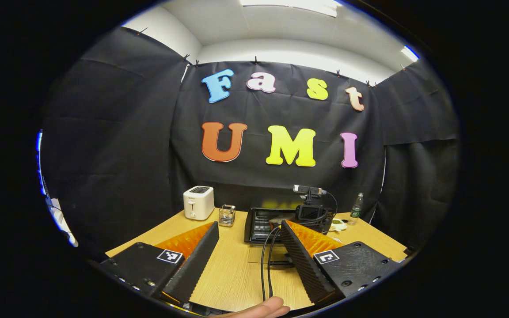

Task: Open the electric oven with the left hand, put the food in, and close the electric oven.

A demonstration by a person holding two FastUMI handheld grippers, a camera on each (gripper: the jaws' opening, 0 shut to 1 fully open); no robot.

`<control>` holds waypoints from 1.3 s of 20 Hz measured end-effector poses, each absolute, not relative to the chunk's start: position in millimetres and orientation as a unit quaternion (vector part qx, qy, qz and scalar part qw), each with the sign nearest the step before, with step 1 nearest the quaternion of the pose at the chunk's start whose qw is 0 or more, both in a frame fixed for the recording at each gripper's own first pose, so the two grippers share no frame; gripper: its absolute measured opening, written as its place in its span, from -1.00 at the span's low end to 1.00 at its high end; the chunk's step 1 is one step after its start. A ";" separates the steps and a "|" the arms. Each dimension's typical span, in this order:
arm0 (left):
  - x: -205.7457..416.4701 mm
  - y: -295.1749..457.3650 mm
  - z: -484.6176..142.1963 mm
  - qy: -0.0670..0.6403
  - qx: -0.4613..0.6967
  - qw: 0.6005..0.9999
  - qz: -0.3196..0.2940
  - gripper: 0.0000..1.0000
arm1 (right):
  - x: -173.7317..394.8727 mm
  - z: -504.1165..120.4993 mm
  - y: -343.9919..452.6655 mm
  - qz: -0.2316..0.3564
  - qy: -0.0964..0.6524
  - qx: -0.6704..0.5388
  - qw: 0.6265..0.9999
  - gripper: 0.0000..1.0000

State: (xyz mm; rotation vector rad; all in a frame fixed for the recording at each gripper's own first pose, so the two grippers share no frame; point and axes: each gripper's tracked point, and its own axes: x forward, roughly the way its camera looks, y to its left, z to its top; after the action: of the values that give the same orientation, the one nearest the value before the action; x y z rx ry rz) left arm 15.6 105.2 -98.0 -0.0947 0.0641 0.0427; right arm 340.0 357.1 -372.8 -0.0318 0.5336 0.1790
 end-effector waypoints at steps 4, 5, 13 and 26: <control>9.8 108.1 -99.2 0.032 -0.054 0.998 0.027 0.84 | 326.7 -365.9 355.1 0.111 0.293 -0.068 0.947 1.00; 8.9 108.6 -101.5 0.034 -0.055 0.998 0.028 0.84 | 320.1 -369.3 355.5 0.122 0.312 -0.068 0.940 1.00; 0.4 108.7 -109.4 0.044 -0.055 0.997 0.030 0.84 | 283.7 -395.4 349.2 0.173 0.408 -0.119 0.888 1.00; 30.9 74.0 -145.4 0.088 -0.045 0.995 0.006 0.84 | 212.6 -280.8 309.6 0.223 0.294 -0.044 0.928 1.00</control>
State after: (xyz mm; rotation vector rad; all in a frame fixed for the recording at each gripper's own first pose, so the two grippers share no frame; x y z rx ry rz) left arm 30.9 74.0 -145.4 -0.0909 0.1772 0.0128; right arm 212.6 309.6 -280.8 -0.0903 0.6025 0.4567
